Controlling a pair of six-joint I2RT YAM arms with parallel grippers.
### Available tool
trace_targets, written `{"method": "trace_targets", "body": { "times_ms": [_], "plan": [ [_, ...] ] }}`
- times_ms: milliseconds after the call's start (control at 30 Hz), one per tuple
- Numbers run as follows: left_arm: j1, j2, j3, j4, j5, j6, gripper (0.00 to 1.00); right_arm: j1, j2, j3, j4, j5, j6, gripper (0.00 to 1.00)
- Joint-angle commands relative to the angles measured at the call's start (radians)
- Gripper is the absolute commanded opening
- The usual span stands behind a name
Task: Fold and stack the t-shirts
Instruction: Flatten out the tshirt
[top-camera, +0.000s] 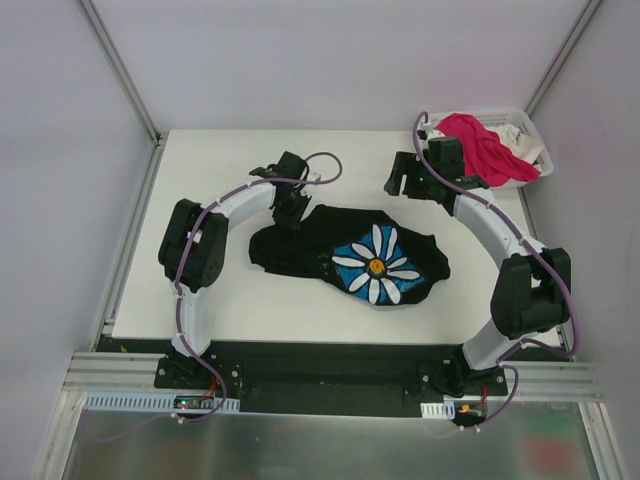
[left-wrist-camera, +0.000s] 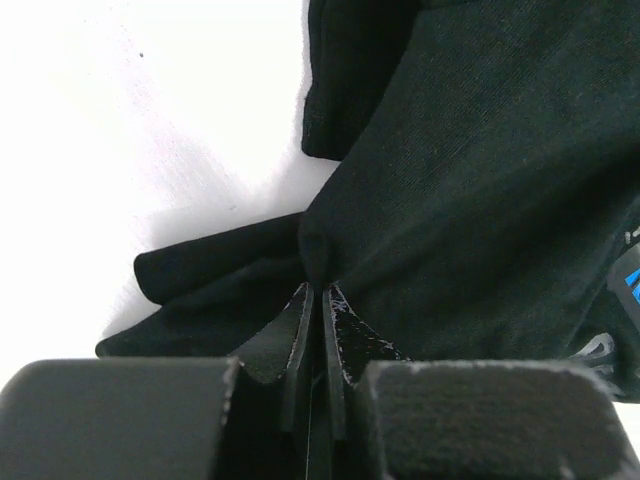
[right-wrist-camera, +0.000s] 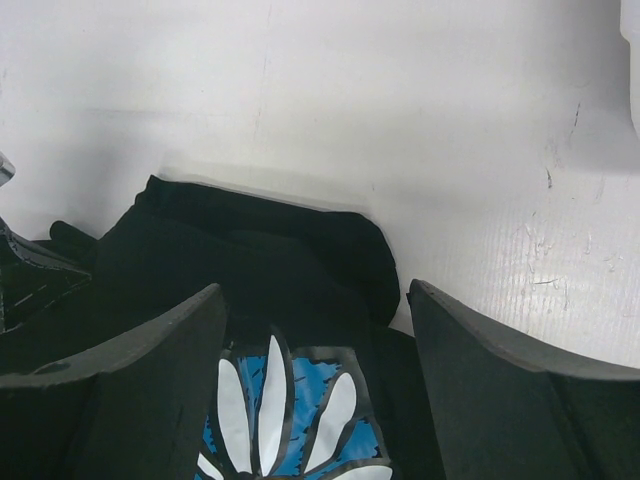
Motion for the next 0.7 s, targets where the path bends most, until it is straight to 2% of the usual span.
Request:
{"method": "trace_targets", "body": {
  "times_ms": [0, 233, 333, 533, 667],
  "plan": [
    [-0.009, -0.051, -0.007, -0.015, -0.029, -0.007, 0.03, -0.007, -0.032, -0.006, 0.026, -0.002, -0.007, 0.77],
    [-0.01, -0.119, -0.04, -0.009, -0.141, -0.074, 0.0, -0.008, -0.018, -0.023, 0.034, -0.002, -0.003, 0.76],
    [-0.01, -0.189, -0.075, 0.02, -0.242, -0.109, 0.0, -0.007, -0.022, -0.035, 0.034, 0.006, -0.003, 0.76],
    [-0.01, -0.358, -0.109, 0.029, -0.357, -0.188, 0.0, -0.007, -0.035, -0.058, 0.034, 0.003, 0.0, 0.76],
    [-0.018, -0.516, -0.184, 0.029, -0.458, -0.257, 0.0, -0.007, -0.035, -0.063, 0.037, -0.002, 0.006, 0.76]
  ]
}}
